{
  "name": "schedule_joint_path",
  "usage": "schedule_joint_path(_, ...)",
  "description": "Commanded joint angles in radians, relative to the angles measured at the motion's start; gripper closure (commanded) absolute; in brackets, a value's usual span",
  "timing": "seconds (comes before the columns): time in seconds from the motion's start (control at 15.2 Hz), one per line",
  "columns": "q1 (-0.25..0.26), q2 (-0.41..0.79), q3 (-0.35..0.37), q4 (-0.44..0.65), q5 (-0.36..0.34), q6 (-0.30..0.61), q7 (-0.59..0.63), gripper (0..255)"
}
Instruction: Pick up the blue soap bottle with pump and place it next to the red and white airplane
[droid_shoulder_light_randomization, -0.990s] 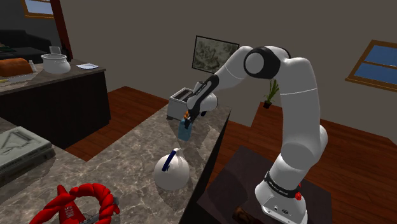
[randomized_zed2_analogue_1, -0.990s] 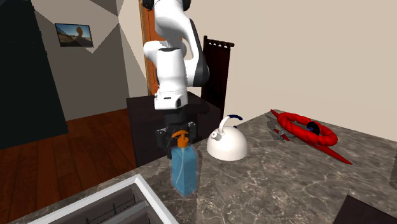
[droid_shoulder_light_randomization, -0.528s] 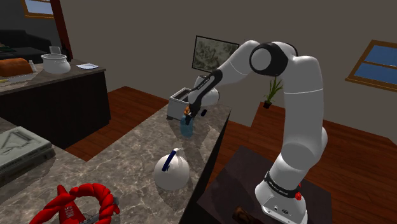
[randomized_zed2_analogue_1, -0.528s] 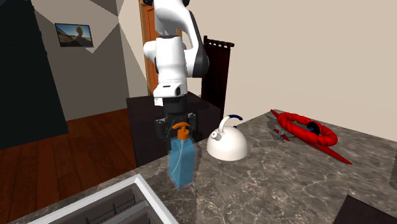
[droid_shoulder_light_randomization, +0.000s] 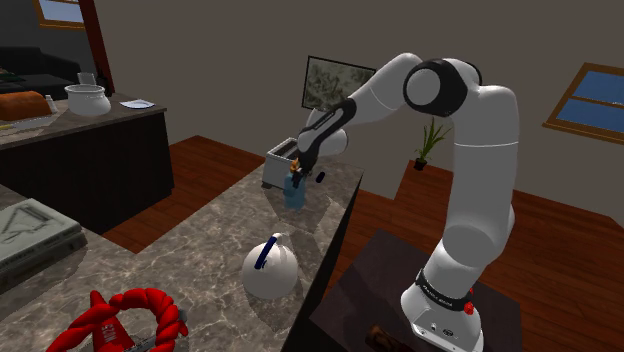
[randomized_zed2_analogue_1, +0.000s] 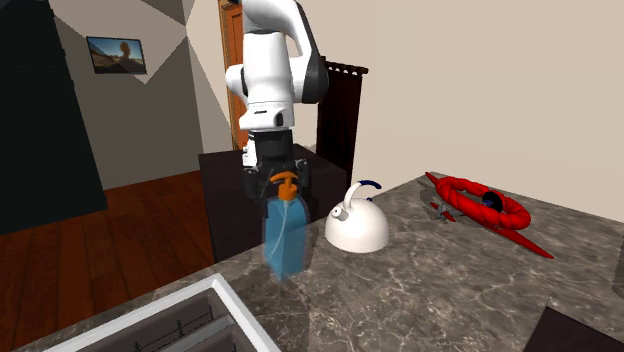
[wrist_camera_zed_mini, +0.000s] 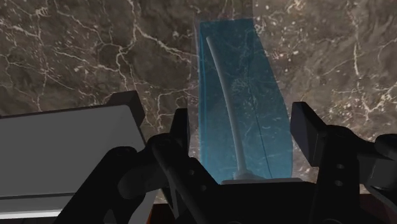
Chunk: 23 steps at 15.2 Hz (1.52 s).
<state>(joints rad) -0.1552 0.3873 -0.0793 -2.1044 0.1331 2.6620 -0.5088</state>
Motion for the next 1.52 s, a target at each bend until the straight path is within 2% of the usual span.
schedule_joint_path(0.0, 0.001, -0.022, -0.004, 0.000, -0.005, -0.022, 0.002, 255)
schedule_joint_path(1.45, 0.015, -0.212, -0.026, 0.067, -0.057, -0.276, 0.046, 255)
